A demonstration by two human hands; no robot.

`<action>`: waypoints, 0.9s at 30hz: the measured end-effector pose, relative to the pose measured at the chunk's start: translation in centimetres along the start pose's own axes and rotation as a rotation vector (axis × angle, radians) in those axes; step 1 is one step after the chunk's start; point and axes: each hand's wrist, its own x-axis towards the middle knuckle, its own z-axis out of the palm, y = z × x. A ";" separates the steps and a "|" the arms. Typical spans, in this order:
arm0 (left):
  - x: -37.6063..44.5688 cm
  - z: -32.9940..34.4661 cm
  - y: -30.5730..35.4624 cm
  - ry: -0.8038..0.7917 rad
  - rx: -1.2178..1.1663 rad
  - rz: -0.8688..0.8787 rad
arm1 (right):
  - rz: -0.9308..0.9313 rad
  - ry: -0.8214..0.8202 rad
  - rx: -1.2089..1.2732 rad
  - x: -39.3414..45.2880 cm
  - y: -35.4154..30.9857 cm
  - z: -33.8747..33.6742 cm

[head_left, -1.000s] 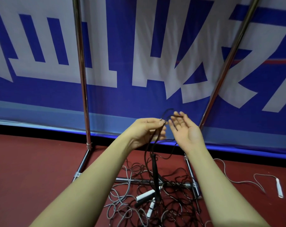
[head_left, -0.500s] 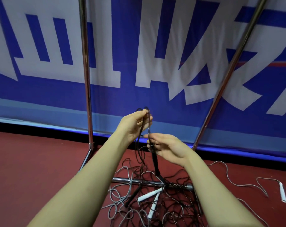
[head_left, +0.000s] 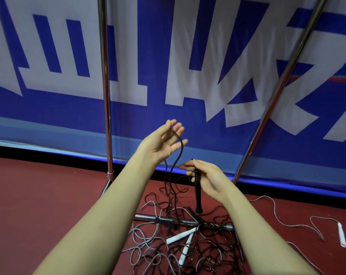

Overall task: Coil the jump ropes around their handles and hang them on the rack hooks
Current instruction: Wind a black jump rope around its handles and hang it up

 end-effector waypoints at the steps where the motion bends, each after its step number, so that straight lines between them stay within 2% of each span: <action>1: 0.0 0.2 0.1 -0.013 -0.051 0.015 | 0.008 -0.037 -0.002 -0.1 0.0 0.0; 6: -0.2 0.7 0.3 -0.019 -0.130 0.065 | 0.098 -0.232 -0.055 -1.0 0.0 0.8; 8: -0.2 0.7 0.4 -0.029 -0.156 0.064 | 0.058 -0.153 -0.028 -0.7 0.0 1.4; 11: -0.5 0.9 0.6 -0.093 -0.116 0.046 | -0.059 0.113 0.139 0.3 0.1 1.5; 13: -1.0 1.0 0.7 -0.159 -0.044 0.017 | -0.105 0.188 0.236 0.6 0.0 1.2; 16: -1.4 0.9 0.7 -0.241 0.026 -0.018 | -0.087 0.081 0.222 0.4 -0.2 1.2; 18: -1.7 1.0 0.8 -0.260 0.015 0.003 | -0.068 -0.047 0.170 0.1 -0.3 1.6; 20: -1.7 1.0 0.8 -0.253 -0.023 0.034 | -0.064 -0.097 0.100 -0.1 -0.4 2.0; 23: -1.2 0.6 0.7 -0.212 -0.001 0.030 | -0.078 -0.025 0.082 -0.4 -0.8 2.5; 27: -0.5 -1.0 -0.4 -0.088 0.345 -0.108 | -0.171 0.096 0.272 -0.4 -2.1 2.1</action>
